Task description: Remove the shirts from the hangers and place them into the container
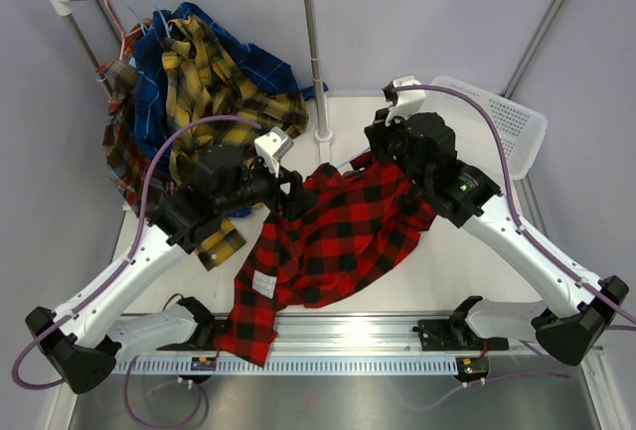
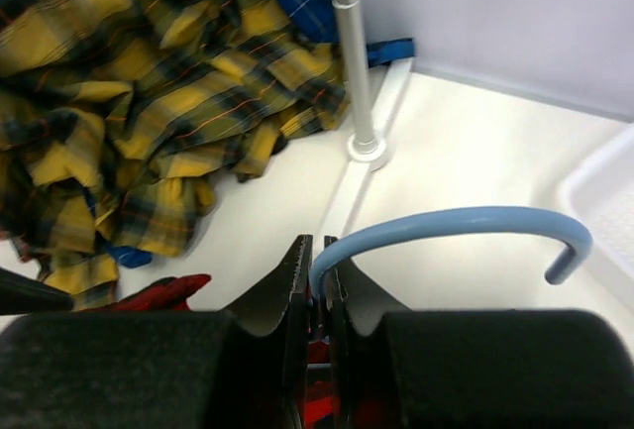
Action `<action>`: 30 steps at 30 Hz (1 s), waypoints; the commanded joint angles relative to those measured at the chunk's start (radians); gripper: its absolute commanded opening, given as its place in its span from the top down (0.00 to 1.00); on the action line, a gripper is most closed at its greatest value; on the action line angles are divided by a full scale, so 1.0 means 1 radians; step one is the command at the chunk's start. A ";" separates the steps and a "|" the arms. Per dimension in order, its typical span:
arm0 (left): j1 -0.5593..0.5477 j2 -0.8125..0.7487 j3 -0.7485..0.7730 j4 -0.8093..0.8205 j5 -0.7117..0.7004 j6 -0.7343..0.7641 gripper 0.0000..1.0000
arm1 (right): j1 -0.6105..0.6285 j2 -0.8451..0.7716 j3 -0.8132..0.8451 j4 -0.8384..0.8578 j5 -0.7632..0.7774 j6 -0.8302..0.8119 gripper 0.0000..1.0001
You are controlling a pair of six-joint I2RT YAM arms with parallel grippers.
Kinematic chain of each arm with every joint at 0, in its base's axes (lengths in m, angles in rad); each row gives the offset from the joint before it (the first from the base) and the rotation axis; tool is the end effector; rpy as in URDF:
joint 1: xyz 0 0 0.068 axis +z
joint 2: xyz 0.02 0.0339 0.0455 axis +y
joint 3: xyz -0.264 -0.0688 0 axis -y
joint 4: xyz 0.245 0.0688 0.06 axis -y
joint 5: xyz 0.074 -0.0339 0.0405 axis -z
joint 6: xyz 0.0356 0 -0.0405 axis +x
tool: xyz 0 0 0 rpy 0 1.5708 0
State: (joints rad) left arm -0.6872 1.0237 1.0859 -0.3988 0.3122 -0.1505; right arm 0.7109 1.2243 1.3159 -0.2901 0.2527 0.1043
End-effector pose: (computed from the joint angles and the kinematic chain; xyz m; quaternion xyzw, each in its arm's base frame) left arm 0.1672 -0.1514 0.3784 0.3004 0.7530 -0.3483 0.4707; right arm 0.2143 0.1728 0.4226 -0.1530 0.7563 0.1596 0.6157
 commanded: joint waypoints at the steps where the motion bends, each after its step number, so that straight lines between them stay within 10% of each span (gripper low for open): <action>1: -0.003 -0.039 0.029 0.008 -0.082 0.051 0.11 | 0.001 -0.042 0.016 0.014 0.157 -0.066 1.00; 17: -0.005 -0.086 -0.046 -0.101 -0.220 0.072 0.18 | 0.001 -0.071 0.059 -0.032 0.223 -0.080 1.00; 30: -0.005 -0.093 -0.084 -0.135 -0.124 0.011 0.48 | 0.001 -0.085 0.069 -0.047 0.212 -0.072 1.00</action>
State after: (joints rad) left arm -0.6872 0.9443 1.0176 -0.5453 0.1398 -0.1181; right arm 0.7109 1.1732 1.3220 -0.3656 0.4351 0.0422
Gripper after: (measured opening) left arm 0.534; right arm 0.151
